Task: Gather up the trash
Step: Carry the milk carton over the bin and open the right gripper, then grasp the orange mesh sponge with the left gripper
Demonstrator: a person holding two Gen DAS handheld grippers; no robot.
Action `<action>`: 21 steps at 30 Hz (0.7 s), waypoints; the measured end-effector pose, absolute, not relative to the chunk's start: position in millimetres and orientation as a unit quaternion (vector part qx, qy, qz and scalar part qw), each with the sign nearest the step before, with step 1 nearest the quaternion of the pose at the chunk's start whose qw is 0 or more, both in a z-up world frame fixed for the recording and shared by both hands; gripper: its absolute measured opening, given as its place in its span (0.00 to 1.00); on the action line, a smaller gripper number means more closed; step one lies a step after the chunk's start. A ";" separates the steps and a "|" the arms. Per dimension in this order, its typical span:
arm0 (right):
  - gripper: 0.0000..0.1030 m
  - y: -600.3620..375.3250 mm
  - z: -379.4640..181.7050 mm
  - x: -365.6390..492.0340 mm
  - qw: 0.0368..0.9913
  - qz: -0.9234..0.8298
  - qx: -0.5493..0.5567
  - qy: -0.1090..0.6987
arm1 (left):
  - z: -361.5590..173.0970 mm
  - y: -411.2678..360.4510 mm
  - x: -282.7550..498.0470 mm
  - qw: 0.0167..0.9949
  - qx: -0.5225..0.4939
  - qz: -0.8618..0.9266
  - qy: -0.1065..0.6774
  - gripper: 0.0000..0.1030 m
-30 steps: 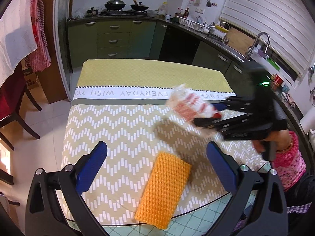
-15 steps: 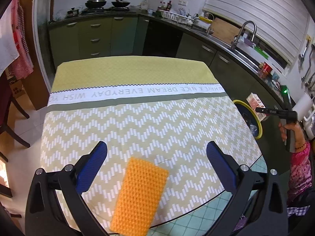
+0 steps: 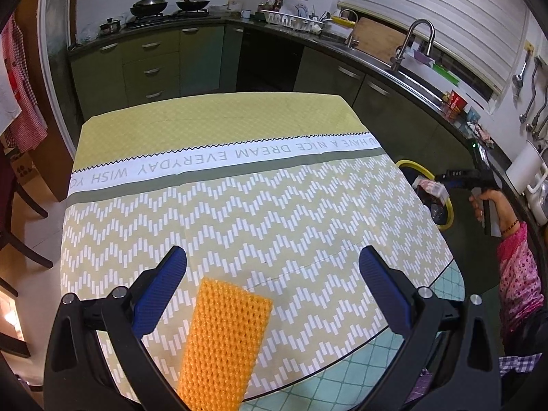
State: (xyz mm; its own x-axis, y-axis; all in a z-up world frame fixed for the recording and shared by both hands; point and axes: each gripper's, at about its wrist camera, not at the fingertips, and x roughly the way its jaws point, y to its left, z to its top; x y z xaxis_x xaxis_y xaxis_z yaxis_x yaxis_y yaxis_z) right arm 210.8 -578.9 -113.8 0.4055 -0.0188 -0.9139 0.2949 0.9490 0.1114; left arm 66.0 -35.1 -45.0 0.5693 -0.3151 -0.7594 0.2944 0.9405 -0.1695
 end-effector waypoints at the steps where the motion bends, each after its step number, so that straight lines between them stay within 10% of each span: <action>1: 0.64 -577.0 -109.4 208.4 0.831 -0.095 0.128 0.533 | -45.2 -36.2 66.3 0.885 -0.010 -0.174 0.432 0.93; 21: 0.65 -457.3 -56.7 108.5 0.874 0.042 0.102 0.474 | -118.0 -33.3 64.3 0.824 0.107 -0.193 0.522 0.93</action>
